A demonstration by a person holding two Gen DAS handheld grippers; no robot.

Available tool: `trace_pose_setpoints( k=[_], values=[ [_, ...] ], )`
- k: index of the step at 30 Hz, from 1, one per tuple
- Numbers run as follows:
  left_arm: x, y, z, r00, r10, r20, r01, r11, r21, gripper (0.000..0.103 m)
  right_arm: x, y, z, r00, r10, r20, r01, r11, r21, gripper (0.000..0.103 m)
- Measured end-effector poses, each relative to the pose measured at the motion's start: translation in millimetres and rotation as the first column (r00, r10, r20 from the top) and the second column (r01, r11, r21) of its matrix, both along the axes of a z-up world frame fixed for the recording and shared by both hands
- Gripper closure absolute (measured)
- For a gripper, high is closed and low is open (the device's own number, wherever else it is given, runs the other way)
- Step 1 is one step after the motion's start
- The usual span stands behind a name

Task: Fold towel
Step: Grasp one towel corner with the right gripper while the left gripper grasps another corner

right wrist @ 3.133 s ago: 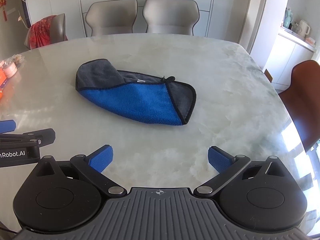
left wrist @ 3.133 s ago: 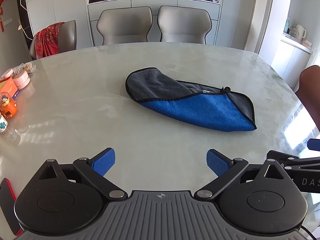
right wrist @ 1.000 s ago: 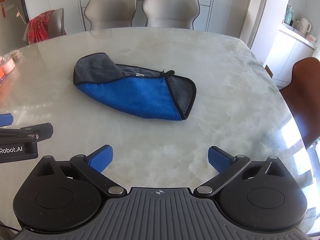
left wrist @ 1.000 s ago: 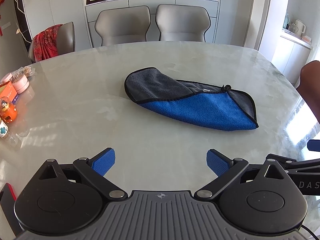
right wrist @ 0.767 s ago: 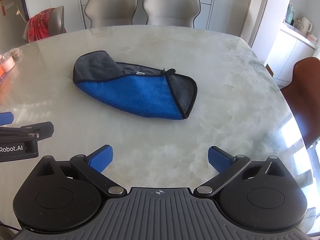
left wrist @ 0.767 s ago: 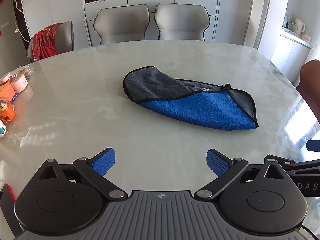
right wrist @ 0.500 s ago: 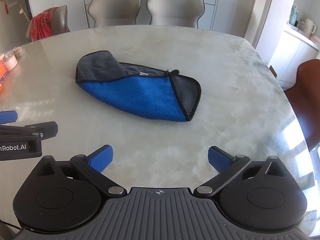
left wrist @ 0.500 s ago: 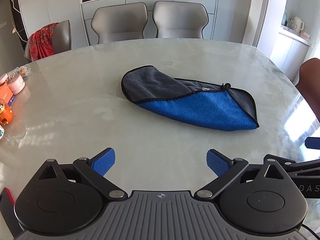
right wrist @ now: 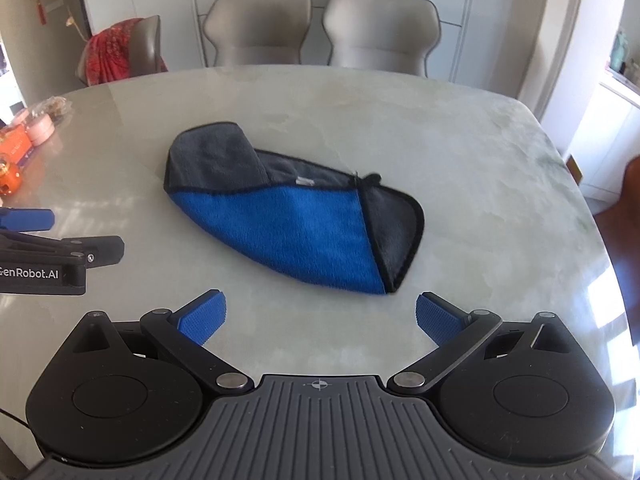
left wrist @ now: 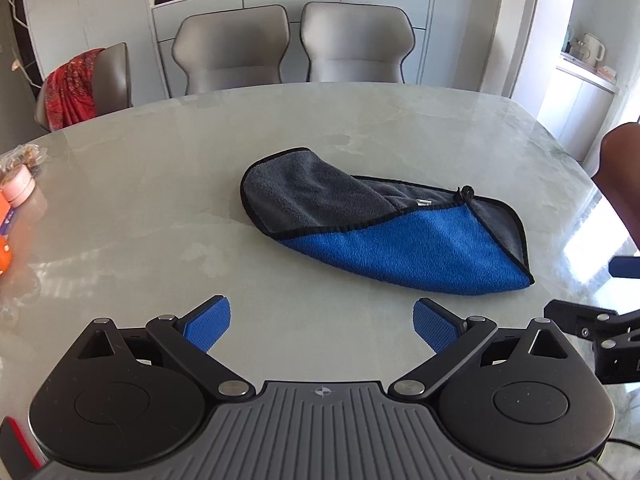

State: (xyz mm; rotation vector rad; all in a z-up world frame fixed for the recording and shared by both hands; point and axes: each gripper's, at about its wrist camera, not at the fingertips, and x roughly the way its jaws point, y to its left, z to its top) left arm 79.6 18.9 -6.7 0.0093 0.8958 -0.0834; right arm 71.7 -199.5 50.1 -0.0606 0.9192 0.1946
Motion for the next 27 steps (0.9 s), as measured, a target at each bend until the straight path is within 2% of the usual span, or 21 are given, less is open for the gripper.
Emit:
trace_pose_setpoints(
  k=[6, 10, 13, 15, 18, 19, 21, 23, 27],
  values=[
    [28, 15, 0, 0.999, -0.033, 0.016, 0.033, 0.999, 0.004, 0.003, 33, 3, -3, 0.999, 0.042, -0.017, -0.043, 0.999, -0.024, 0.001],
    [50, 24, -1, 0.994, -0.105, 0.038, 0.104, 0.994, 0.036, 0.003, 52, 7, -7, 0.996, 0.094, -0.008, -0.094, 0.995, -0.036, 0.001],
    [62, 29, -3, 0.979, -0.185, 0.088, 0.181, 0.982, 0.058, 0.003, 65, 10, -10, 0.989, 0.145, 0.005, -0.144, 0.989, -0.044, 0.003],
    [67, 33, -4, 0.955, -0.264, 0.132, 0.256, 0.964, 0.076, 0.003, 74, 13, -12, 0.984, 0.179, 0.014, -0.178, 0.983, -0.050, 0.006],
    [74, 36, -8, 0.910, -0.375, 0.174, 0.361, 0.926, 0.111, 0.003, 87, 16, -15, 0.973, 0.229, 0.026, -0.227, 0.972, -0.059, 0.011],
    [78, 37, -12, 0.880, -0.441, 0.176, 0.423, 0.897, 0.131, 0.003, 91, 17, -17, 0.969, 0.247, 0.030, -0.245, 0.968, -0.063, 0.013],
    [85, 35, -18, 0.839, -0.521, 0.159, 0.497, 0.851, 0.167, 0.003, 99, 17, -19, 0.949, 0.315, 0.035, -0.311, 0.946, -0.089, 0.029],
    [93, 34, -25, 0.795, -0.593, 0.131, 0.564, 0.801, 0.200, 0.003, 108, 18, -28, 0.895, 0.447, 0.019, -0.439, 0.886, -0.147, 0.040],
    [108, 34, -37, 0.725, -0.683, 0.092, 0.651, 0.722, 0.232, 0.003, 118, 13, -41, 0.794, 0.605, 0.051, -0.582, 0.782, -0.223, 0.040]
  ],
)
